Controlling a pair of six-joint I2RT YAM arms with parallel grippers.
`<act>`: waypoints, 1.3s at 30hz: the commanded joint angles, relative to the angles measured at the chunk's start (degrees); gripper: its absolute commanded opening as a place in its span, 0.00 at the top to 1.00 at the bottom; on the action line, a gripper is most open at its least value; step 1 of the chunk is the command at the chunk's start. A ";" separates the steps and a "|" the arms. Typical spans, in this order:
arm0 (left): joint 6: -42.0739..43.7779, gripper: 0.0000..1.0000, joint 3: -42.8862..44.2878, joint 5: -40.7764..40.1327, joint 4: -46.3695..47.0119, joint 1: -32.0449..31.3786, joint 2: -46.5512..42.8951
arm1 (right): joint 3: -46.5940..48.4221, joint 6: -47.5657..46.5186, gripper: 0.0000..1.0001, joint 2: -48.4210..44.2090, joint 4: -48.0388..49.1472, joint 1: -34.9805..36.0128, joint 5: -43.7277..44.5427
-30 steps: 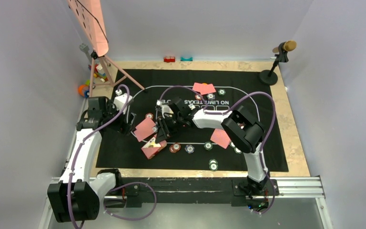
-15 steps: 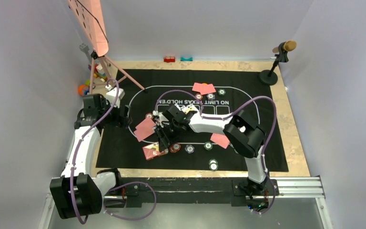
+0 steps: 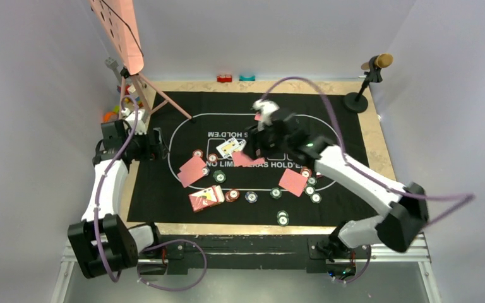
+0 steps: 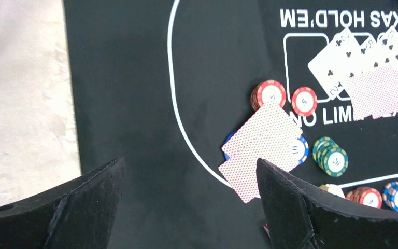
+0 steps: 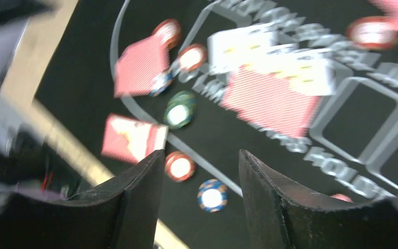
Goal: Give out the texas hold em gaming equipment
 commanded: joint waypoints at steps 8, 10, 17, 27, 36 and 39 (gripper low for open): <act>-2.40 0.00 -0.27 1.19 8.24 0.19 -2.49 | -15.65 7.79 0.37 -17.33 10.75 -30.43 26.40; -2.43 0.00 0.74 1.07 7.51 0.18 -0.80 | -16.37 7.15 0.37 -15.45 11.60 -30.90 30.40; -3.09 0.00 -9.19 5.20 24.71 -0.16 -4.22 | -26.29 -0.46 0.34 -15.31 26.13 -31.38 42.82; -5.73 0.00 -12.18 0.83 36.33 -2.51 2.52 | -34.53 -10.31 0.27 -11.56 48.91 -35.75 50.27; -9.14 0.00 -21.24 0.75 54.38 -3.12 2.57 | -39.07 -15.77 0.08 -5.84 66.92 -37.35 49.20; -9.14 0.00 -25.37 -1.01 62.40 -3.13 1.48 | -39.25 -15.30 0.06 -3.67 69.41 -37.29 49.15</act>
